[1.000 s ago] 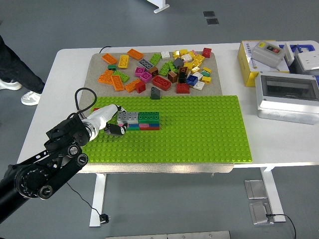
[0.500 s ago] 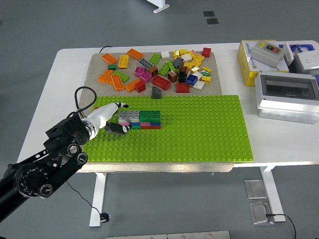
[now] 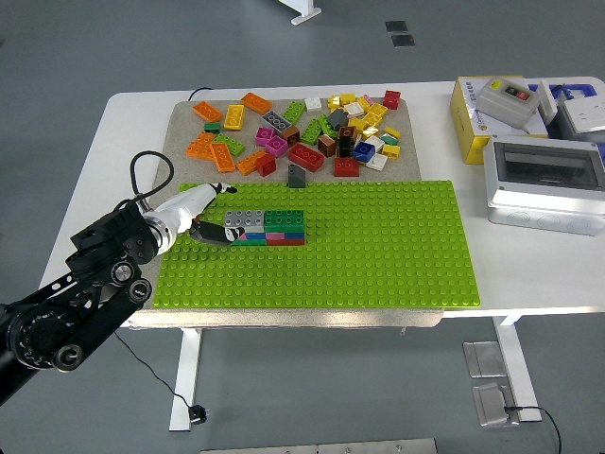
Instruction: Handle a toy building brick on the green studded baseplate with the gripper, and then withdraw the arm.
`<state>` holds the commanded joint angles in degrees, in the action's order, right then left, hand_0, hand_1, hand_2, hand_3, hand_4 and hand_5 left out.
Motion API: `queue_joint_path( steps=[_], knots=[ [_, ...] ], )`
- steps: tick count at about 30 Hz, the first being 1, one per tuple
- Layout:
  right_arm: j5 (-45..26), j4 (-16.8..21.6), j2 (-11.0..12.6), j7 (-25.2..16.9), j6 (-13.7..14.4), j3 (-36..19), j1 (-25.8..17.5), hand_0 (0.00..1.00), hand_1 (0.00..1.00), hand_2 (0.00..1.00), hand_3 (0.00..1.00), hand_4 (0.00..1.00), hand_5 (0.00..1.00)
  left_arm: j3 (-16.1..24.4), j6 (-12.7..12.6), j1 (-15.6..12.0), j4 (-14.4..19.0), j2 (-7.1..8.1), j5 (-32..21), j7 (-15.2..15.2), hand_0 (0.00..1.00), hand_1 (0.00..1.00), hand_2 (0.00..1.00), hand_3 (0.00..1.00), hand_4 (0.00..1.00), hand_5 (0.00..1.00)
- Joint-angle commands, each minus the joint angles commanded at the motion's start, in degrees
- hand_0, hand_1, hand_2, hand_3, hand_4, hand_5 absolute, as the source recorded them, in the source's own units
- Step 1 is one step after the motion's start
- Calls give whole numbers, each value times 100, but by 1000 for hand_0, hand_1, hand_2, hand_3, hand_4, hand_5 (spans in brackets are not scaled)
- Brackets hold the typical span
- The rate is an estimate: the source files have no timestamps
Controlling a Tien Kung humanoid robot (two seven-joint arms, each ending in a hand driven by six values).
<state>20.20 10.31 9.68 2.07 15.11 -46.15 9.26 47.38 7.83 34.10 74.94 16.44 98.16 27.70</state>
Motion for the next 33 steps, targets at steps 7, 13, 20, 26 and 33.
queue_joint_path(
  steps=[7, 13, 20, 26, 33],
  knots=[
    [0, 0, 22, -2, 5, -8, -21, 680, 642, 653, 667, 461, 806, 238, 311, -197, 911, 352, 58, 531, 998, 971, 990, 801, 808, 517],
    [15, 0, 28, 1, 6, -17, -22, 680, 644, 651, 667, 462, 808, 75, 285, -253, 1490, 437, 281, 678, 998, 969, 986, 705, 806, 609],
    [14, 0, 29, 4, 8, -17, -20, 680, 642, 650, 666, 459, 805, -173, -4, -220, 1547, 383, 626, 463, 998, 971, 987, 692, 803, 640],
    [0, 0, 25, 5, 6, -2, -15, 682, 642, 650, 666, 459, 805, -431, -224, -180, 1107, 219, 723, 168, 998, 970, 982, 683, 800, 654],
    [-29, 0, 22, 6, -3, 18, -12, 682, 643, 651, 665, 458, 805, -604, -431, -153, 488, 72, 792, -138, 998, 967, 977, 680, 797, 658]
  ],
)
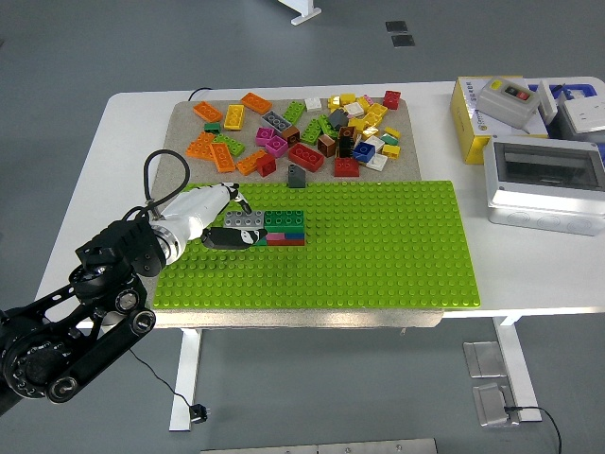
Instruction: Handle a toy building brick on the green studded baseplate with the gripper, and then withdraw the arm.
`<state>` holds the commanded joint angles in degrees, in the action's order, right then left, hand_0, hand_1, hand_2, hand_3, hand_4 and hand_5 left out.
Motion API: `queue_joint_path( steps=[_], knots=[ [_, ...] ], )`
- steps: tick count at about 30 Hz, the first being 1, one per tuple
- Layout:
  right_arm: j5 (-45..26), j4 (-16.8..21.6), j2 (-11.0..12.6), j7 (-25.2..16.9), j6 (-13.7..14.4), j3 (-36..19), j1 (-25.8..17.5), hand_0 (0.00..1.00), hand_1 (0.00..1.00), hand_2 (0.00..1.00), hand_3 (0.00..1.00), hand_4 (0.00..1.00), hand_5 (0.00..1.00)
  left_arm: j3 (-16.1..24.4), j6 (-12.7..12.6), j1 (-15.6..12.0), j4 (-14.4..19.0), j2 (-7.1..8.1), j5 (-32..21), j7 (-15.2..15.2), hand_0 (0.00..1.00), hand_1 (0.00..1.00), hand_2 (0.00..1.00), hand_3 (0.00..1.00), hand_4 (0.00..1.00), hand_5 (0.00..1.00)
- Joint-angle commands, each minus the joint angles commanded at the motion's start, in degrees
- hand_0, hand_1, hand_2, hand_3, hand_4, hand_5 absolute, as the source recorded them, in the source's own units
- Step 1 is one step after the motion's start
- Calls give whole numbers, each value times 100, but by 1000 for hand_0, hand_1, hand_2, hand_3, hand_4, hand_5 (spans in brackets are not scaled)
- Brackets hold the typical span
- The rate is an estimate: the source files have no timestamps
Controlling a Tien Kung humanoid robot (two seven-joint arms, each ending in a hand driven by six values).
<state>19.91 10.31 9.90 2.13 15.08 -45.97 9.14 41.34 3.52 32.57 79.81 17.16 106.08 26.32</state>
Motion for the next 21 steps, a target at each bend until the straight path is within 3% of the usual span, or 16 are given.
queue_joint_path(
  steps=[7, 21],
  knots=[
    [-7, 0, -8, -1, -13, -15, -13, 681, 642, 651, 665, 458, 805, -23, -125, 10, -367, -75, 46, -219, 998, 968, 975, 677, 797, 658],
    [-28, 0, -14, 9, -18, -28, -20, 683, 641, 653, 664, 455, 802, -118, -125, -7, -380, -97, 7, -219, 998, 964, 969, 669, 798, 652]
  ],
)
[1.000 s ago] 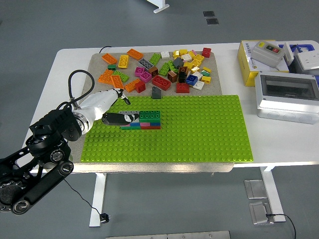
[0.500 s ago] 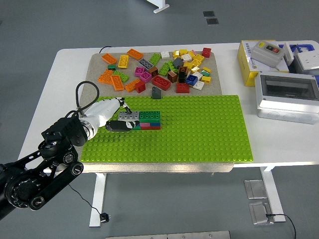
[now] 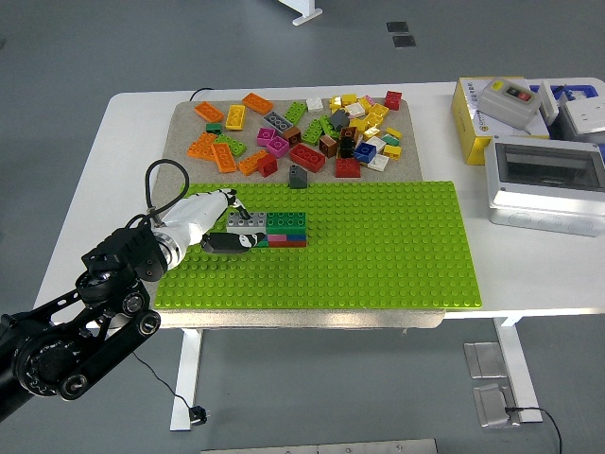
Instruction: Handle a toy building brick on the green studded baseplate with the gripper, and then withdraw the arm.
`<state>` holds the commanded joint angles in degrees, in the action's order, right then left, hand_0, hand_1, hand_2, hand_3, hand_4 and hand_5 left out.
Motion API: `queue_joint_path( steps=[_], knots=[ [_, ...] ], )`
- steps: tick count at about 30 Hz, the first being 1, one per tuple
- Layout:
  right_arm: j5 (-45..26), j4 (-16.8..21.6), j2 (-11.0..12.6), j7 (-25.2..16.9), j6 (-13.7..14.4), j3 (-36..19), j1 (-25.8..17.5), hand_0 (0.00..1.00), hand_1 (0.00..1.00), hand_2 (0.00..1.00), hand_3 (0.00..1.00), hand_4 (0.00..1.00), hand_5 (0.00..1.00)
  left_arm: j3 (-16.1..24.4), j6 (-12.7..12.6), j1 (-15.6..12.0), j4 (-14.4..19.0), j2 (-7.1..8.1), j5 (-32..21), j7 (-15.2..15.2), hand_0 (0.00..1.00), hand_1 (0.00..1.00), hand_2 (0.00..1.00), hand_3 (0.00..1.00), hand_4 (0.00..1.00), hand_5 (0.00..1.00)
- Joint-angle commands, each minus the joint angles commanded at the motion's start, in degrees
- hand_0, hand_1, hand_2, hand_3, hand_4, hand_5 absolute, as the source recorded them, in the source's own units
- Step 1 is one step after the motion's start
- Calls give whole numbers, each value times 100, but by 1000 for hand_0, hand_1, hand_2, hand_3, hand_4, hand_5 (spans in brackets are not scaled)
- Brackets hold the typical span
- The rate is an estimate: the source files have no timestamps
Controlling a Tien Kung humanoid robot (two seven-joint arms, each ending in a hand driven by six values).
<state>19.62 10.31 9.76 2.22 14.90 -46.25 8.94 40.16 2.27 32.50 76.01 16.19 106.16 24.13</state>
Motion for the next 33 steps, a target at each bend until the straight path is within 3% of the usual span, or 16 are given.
queue_joint_path(
  steps=[7, 16, 17, 20, 23, 24, 28, 29, 33],
  knots=[
    [-5, 0, 0, 8, 4, 0, 9, 683, 640, 653, 664, 455, 801, 135, -2, 5, 196, 57, 12, 39, 998, 962, 963, 662, 792, 645],
    [53, 0, 5, 21, 9, -48, 4, 683, 641, 654, 664, 454, 801, 528, 132, -35, 844, 285, -211, 146, 998, 956, 958, 670, 795, 646],
    [58, 0, 5, 22, 9, -53, 3, 684, 641, 651, 664, 455, 800, 570, 140, -46, 902, 311, -232, 142, 998, 955, 964, 789, 787, 625],
    [64, 0, 3, 21, 9, -58, -2, 684, 641, 651, 664, 455, 800, 728, 63, -86, 979, 406, -302, 0, 998, 955, 964, 789, 787, 625],
    [63, 0, 3, 22, 8, -51, -2, 684, 641, 651, 664, 455, 800, 865, -144, -100, 855, 509, -322, -275, 998, 955, 964, 789, 787, 625],
    [62, 0, 3, 23, 7, -44, -1, 684, 641, 651, 664, 455, 800, 897, -264, -84, 736, 568, -319, -412, 998, 952, 963, 857, 723, 429],
    [54, 0, 1, 34, 5, -21, 7, 684, 641, 651, 664, 455, 800, 839, -696, 38, 258, 772, -308, -940, 998, 952, 963, 857, 723, 429],
    [51, 0, -1, 37, 4, -14, 10, 685, 641, 651, 664, 455, 800, 764, -822, 98, 95, 818, -327, -1112, 998, 961, 963, 837, 645, 204],
    [92, 0, -8, 59, 4, -17, 26, 685, 641, 651, 664, 455, 800, 410, -1114, 347, -457, 833, -448, -1652, 998, 961, 963, 837, 645, 204]
  ],
)
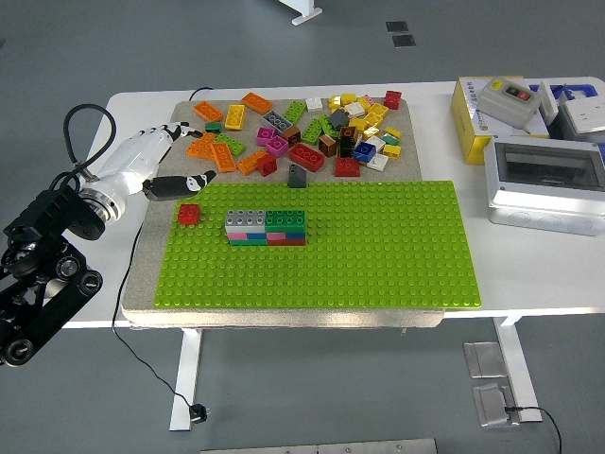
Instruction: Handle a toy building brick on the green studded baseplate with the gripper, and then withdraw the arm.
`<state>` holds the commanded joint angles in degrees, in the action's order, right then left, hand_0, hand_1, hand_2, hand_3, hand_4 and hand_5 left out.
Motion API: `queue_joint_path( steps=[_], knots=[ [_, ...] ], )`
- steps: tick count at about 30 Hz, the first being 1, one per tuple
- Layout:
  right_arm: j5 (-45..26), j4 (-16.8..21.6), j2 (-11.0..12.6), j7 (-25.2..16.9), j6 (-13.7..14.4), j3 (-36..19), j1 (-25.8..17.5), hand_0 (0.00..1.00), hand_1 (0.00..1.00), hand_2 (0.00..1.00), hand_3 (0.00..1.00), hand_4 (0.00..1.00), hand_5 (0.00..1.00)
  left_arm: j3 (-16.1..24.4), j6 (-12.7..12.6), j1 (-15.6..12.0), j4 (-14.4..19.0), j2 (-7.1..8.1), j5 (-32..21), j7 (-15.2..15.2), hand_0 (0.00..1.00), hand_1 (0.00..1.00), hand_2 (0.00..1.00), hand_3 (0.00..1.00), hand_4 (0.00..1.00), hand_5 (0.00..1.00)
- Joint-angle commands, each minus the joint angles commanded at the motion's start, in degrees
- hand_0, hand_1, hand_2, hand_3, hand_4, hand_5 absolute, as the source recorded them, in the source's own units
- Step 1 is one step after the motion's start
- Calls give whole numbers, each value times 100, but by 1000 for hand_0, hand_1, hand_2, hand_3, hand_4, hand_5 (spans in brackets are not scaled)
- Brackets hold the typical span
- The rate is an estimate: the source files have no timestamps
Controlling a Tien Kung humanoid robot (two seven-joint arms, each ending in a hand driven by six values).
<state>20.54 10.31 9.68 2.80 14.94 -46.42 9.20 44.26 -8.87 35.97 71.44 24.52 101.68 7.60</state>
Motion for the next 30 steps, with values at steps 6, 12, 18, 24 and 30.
queue_joint_path(
  steps=[6, 12, 18, 24, 30],
  knots=[
    [44, 0, -5, 29, 1, 22, 41, 682, 641, 652, 664, 455, 799, -633, -54, 342, -954, -145, 18, -528, 998, 994, 998, 832, 622, 158],
    [33, 0, 2, 36, 0, 77, 74, 685, 640, 653, 664, 454, 800, -1159, -25, 582, -1730, -210, 21, -605, 998, 998, 998, 826, 631, 163],
    [33, 0, 5, 42, -5, 95, 87, 683, 641, 655, 664, 454, 800, -1544, 108, 736, -2168, -219, -135, -549, 998, 996, 998, 827, 640, 169],
    [69, 0, 13, 56, -10, 90, 93, 686, 641, 655, 664, 454, 800, -1663, 169, 757, -2234, -241, -298, -519, 998, 996, 998, 822, 642, 173],
    [96, 0, 13, 62, -11, 75, 96, 686, 643, 655, 663, 452, 799, -1689, 165, 773, -2238, -291, -384, -525, 998, 996, 998, 815, 646, 177]
  ],
)
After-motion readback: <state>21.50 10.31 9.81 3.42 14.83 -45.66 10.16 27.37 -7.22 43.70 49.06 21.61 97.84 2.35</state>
